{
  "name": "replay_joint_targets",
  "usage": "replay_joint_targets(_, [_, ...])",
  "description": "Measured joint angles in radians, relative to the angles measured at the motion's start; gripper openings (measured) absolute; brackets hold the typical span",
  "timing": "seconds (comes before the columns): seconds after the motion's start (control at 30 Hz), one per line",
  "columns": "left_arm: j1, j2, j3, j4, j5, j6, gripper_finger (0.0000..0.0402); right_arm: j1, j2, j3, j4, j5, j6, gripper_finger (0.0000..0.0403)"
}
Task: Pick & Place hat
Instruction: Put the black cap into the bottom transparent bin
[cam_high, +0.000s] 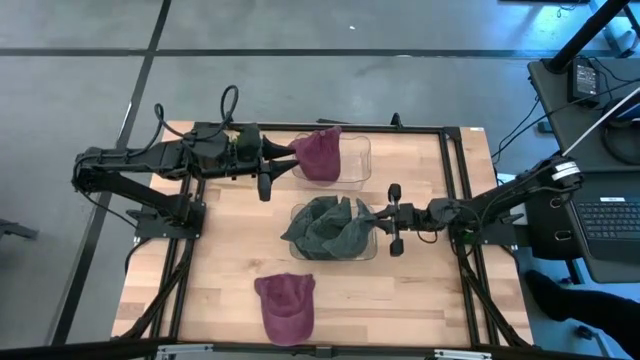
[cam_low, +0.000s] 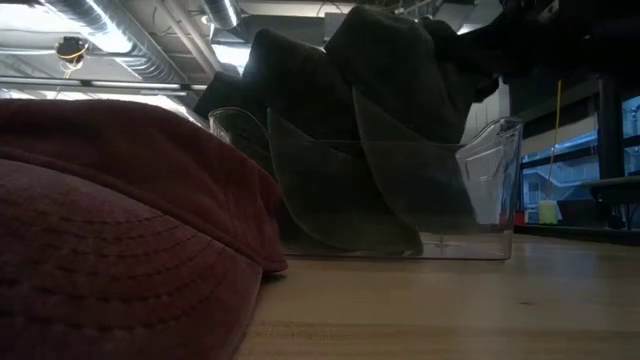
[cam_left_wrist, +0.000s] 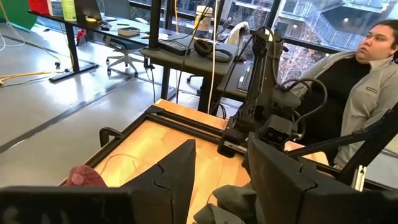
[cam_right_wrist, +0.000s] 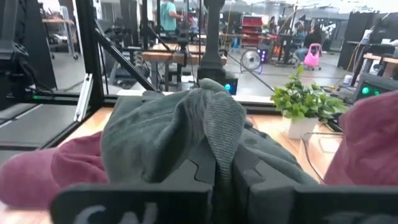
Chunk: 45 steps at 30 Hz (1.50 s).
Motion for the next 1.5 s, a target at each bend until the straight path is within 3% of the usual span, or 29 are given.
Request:
replay_joint_targets(0.13, [0.0,0.0,0.0,0.0,0.0,-0.001,0.0146,0.0,0.058,0.0,0.092,-0.001,0.013,0.0013])
replay_joint_targets(0.47, [0.0,0.0,0.0,-0.058,0.002,-0.026,0.0144,0.0,0.114,0.001,0.068,-0.002,-0.002,0.0022])
replay_joint_targets(0.8, [0.0,0.0,0.0,-0.091,0.002,-0.037,0.0148,-0.039,0.11,0.022,0.026,0.016,0.323,0.0165])
replay_joint_targets(0.9, [0.0,0.0,0.0,-0.105,0.002,-0.036,0.0147,-0.053,0.11,0.055,-0.016,0.019,0.334,0.0196])
replay_joint_targets(1.2, [0.0,0.0,0.0,-0.175,0.011,-0.037,0.0147,-0.066,0.142,0.27,-0.615,0.024,0.398,0.0229])
replay_joint_targets(1.5, [-0.035,0.0,0.0,-0.287,0.162,-0.089,0.0144,-0.066,0.113,0.561,-1.001,0.023,0.384,0.0226])
